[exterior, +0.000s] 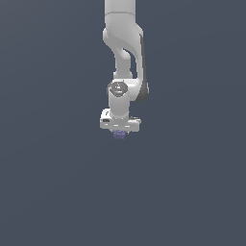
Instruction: Pick up the object and move it to a goal position.
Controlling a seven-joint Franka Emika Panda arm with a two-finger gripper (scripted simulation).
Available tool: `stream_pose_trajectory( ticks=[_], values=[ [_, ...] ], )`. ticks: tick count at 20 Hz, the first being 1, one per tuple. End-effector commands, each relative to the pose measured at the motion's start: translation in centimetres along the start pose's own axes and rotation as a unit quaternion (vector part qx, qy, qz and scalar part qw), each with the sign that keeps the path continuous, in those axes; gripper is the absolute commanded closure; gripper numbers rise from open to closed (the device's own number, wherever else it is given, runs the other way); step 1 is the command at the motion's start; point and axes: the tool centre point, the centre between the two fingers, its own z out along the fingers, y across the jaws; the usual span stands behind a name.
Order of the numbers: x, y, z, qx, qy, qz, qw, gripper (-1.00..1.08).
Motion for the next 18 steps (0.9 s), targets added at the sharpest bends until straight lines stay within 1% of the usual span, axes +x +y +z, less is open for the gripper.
stream_pose_trajectory(
  ticks=[1, 11, 18],
  values=[
    [0.0, 0.0, 0.1, 0.0, 0.0, 0.0, 1.0, 1.08],
    [0.1, 0.0, -0.2, 0.0, 0.0, 0.0, 1.0, 1.08],
    [1.3, -0.5, -2.2, 0.0, 0.0, 0.0, 1.0, 1.08]
  ],
)
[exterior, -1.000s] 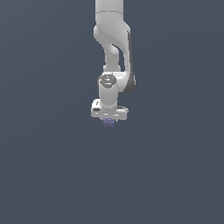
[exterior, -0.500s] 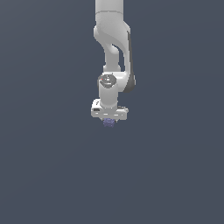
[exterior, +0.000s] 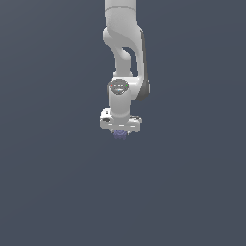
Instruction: Pick up the object and move it to a goal position.
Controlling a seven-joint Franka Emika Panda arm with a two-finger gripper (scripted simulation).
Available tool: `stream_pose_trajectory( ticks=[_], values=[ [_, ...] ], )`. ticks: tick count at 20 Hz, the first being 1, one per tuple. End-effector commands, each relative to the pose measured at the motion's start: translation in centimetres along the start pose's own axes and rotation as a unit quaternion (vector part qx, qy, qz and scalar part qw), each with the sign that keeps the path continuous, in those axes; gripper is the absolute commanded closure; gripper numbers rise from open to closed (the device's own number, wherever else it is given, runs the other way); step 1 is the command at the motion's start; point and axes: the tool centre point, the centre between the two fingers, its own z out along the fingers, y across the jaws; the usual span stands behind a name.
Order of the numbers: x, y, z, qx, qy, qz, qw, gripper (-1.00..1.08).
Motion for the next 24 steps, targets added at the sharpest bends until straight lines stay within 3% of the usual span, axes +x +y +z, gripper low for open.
stream_pose_trajectory(
  ticks=[1, 24],
  values=[
    [0.6, -0.2, -1.0, 0.0, 0.0, 0.0, 1.0, 1.08],
    [10.9, -3.8, -17.6, 0.0, 0.0, 0.0, 1.0, 1.08]
  ],
)
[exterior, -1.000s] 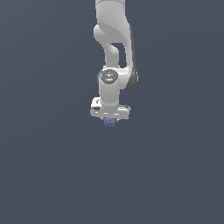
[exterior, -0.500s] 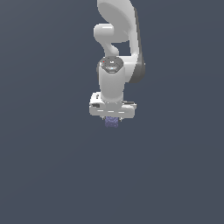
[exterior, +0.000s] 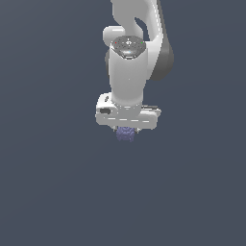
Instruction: Pick up the object and move it to a goal position.
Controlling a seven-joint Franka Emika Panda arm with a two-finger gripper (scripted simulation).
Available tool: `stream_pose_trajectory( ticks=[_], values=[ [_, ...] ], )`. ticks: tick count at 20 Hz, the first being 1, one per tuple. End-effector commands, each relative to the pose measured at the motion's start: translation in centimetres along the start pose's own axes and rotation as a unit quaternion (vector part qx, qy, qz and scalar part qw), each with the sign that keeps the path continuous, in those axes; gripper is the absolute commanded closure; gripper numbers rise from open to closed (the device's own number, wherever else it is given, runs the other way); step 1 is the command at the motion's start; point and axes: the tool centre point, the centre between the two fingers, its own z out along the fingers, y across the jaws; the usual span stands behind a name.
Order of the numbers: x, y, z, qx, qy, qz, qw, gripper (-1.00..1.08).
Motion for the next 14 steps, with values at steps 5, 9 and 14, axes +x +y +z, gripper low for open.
stream_pose_trajectory(
  ticks=[5, 9, 14],
  values=[
    [2.3, -0.8, -3.4, 0.0, 0.0, 0.0, 1.0, 1.08],
    [3.2, -1.0, -4.6, 0.0, 0.0, 0.0, 1.0, 1.08],
    [3.9, -1.3, -5.5, 0.0, 0.0, 0.0, 1.0, 1.08]
  ],
)
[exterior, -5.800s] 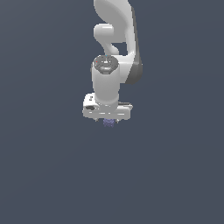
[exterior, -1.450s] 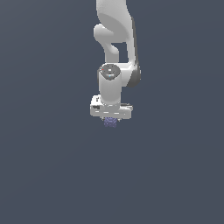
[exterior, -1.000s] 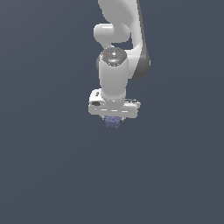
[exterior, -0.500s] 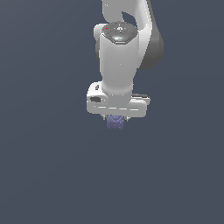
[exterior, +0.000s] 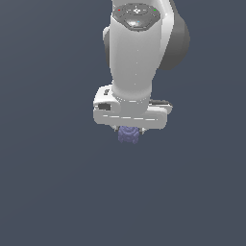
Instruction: Pick up the object and move it to a goal position.
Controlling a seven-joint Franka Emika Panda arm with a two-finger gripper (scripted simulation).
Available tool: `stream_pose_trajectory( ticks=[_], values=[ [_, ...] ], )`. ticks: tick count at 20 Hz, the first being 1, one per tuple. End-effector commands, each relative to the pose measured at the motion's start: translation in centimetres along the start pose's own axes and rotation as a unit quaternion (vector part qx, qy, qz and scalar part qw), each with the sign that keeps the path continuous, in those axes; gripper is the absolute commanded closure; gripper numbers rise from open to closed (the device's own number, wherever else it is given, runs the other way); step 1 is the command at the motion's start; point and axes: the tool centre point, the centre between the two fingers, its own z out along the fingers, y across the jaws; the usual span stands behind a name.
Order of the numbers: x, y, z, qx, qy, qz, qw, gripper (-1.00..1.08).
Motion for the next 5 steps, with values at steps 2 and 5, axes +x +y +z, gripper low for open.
stream_pose_trajectory(
  ticks=[2, 5],
  values=[
    [0.33, -0.09, -0.42, 0.0, 0.0, 0.0, 1.0, 1.08],
    [0.41, -0.12, -0.51, 0.0, 0.0, 0.0, 1.0, 1.08]
  ],
)
